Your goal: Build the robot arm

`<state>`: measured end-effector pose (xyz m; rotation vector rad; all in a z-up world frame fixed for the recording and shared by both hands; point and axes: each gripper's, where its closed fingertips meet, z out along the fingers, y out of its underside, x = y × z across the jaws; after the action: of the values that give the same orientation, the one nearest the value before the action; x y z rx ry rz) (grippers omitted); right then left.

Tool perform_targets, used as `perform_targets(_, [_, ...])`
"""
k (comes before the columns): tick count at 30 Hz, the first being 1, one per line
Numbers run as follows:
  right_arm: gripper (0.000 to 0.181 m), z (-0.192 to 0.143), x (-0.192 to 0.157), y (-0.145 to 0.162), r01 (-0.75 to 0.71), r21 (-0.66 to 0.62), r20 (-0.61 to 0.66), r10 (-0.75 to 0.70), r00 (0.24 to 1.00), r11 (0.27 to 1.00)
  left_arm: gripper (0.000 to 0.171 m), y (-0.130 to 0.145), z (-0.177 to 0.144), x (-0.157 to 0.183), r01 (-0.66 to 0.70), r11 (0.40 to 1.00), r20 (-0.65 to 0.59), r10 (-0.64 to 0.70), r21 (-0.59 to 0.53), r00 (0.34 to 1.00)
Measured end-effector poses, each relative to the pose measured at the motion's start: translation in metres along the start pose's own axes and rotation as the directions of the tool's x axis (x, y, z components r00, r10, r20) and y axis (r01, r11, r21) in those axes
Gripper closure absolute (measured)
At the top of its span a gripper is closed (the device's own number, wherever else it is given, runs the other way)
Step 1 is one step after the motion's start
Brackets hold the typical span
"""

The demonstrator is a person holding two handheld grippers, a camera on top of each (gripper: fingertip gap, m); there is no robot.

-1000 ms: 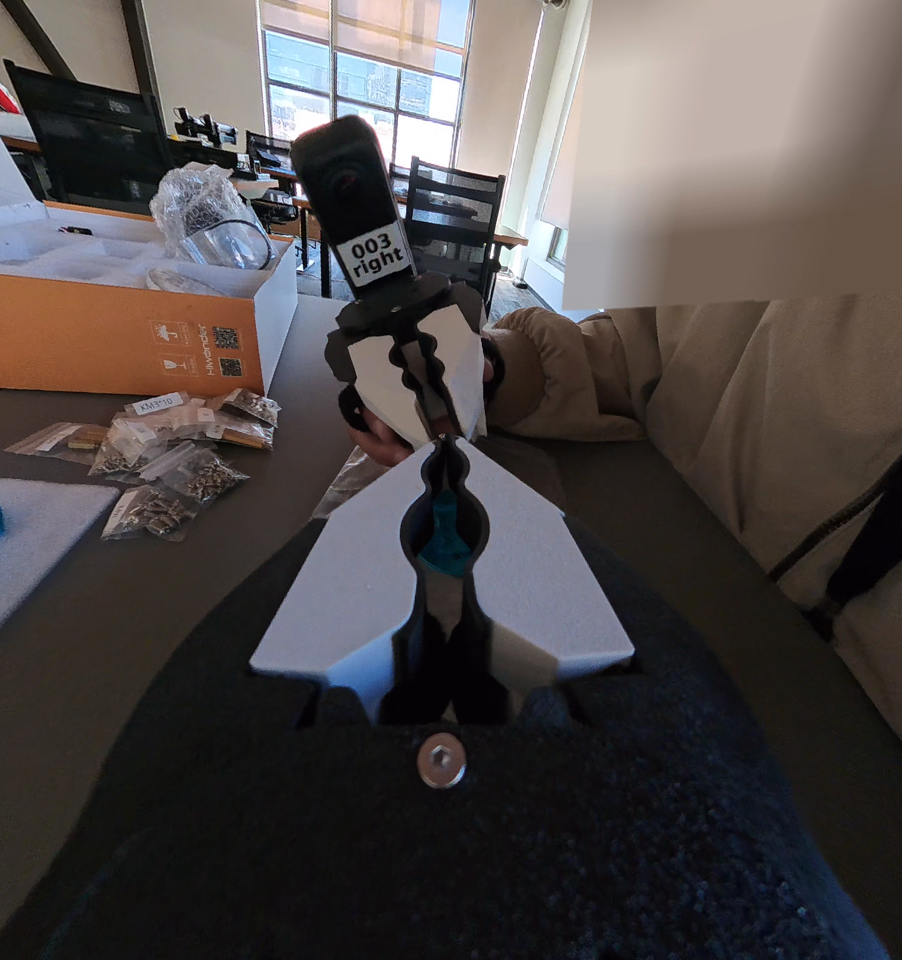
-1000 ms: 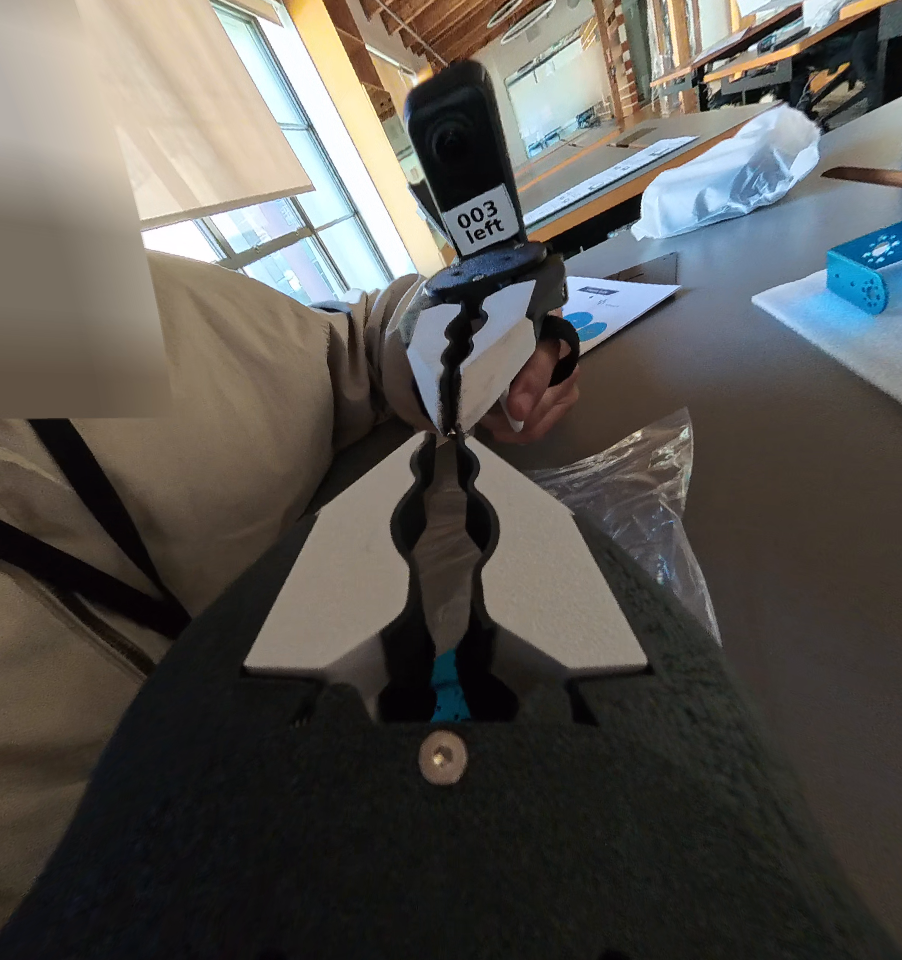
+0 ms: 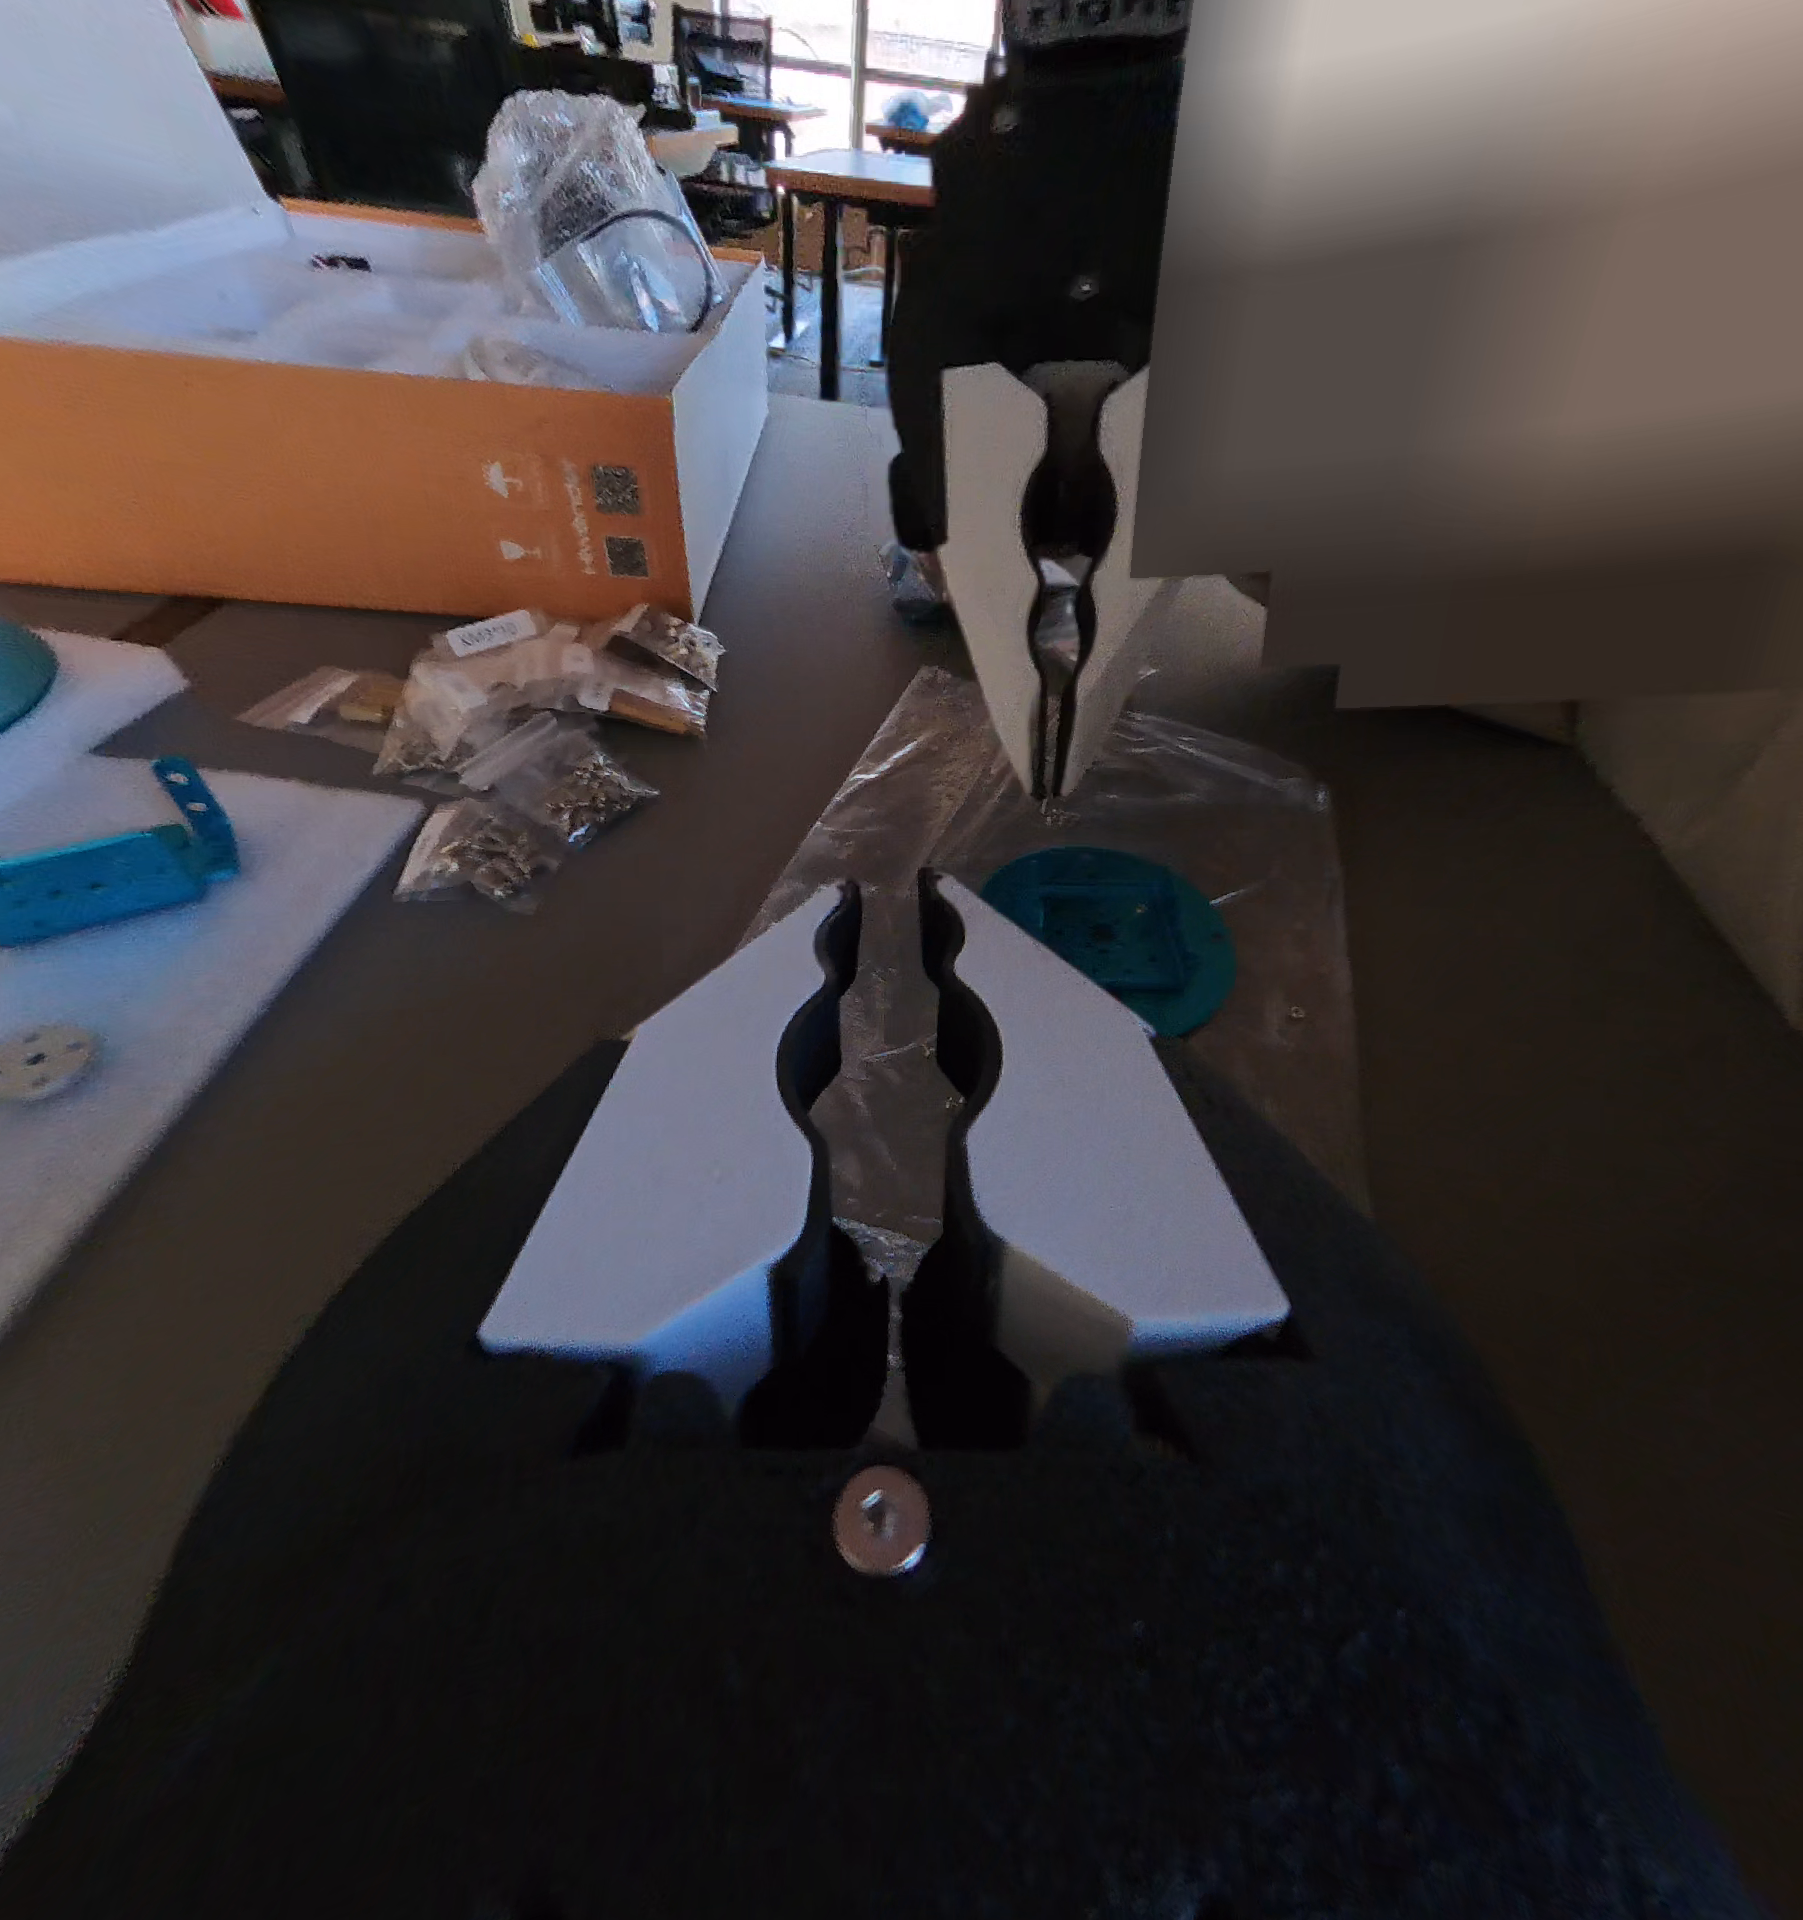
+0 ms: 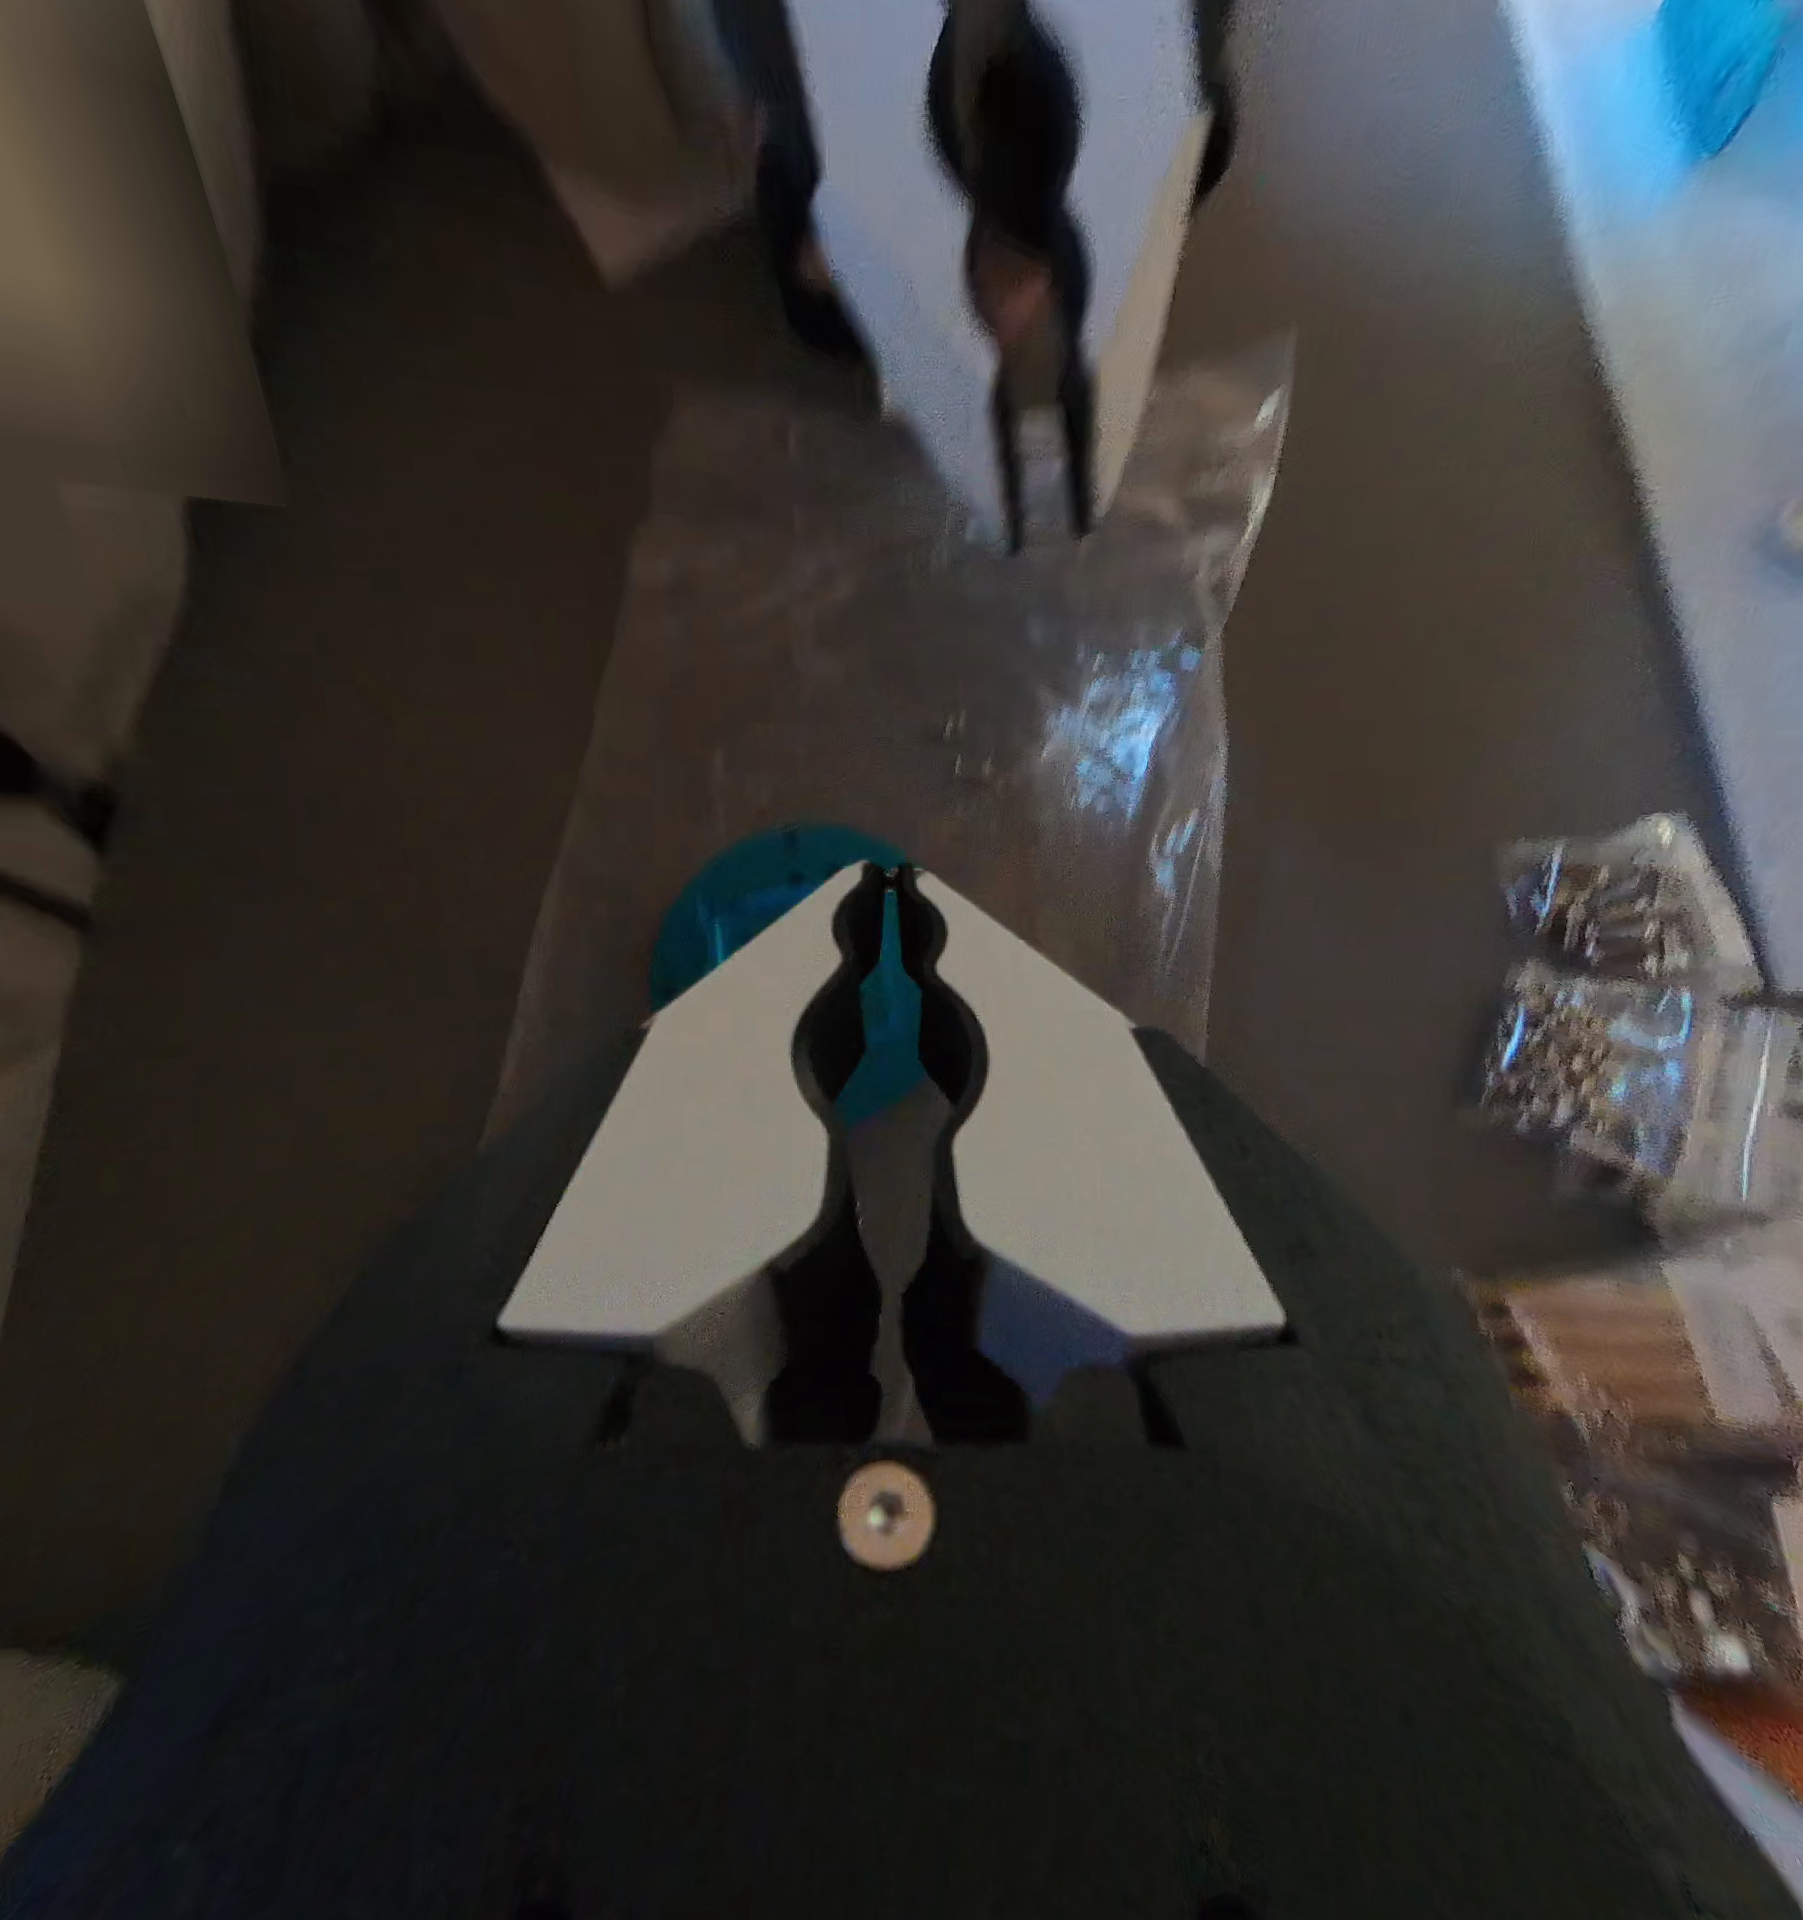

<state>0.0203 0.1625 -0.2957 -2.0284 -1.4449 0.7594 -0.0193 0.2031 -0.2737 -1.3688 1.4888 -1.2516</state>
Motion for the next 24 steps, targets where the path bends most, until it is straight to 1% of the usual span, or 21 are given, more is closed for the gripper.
perform_targets(2, [0.18, -0.001, -0.01, 0.017, 0.021, -0.151, 0.006, -0.021, 1.0, 0.988, 0.162, -0.001, 0.0, -0.003, 0.038, 0.999, -0.003, -0.038, 0.002, 0.999])
perform_targets(5, [0.18, 0.002, -0.023, 0.032, 0.062, -0.301, 0.057, -0.046, 0.997, 0.952, 0.162, 0.0, 0.0, -0.008, 0.076, 0.997, 0.016, -0.076, 0.003, 0.997])
perform_targets(7, [0.18, 0.007, -0.033, 0.037, 0.069, -0.382, 0.13, -0.021, 0.991, 0.921, 0.162, 0.0, 0.0, -0.009, 0.084, 0.996, 0.024, -0.084, -0.001, 0.996])
perform_targets(10, [0.18, 0.015, -0.033, 0.043, 0.104, -0.467, 0.177, -0.022, 0.984, 0.878, 0.162, 0.003, 0.0, -0.007, 0.066, 0.998, 0.038, -0.065, -0.025, 0.997])
perform_targets(13, [0.18, 0.023, -0.036, 0.046, 0.12, -0.489, 0.225, -0.008, 0.974, 0.864, 0.162, 0.005, 0.001, -0.003, 0.058, 0.998, 0.038, -0.057, -0.03, 0.998])
perform_targets(16, [0.18, 0.027, -0.038, 0.044, 0.128, -0.466, 0.249, -0.009, 0.969, 0.875, 0.162, 0.005, 0.002, -0.001, 0.046, 0.998, 0.034, -0.045, -0.033, 0.998])
perform_targets(24, [0.18, 0.03, -0.039, 0.043, 0.135, -0.483, 0.266, -0.001, 0.964, 0.865, 0.161, 0.005, 0.003, 0.002, 0.066, 0.997, 0.013, -0.065, -0.035, 0.998])
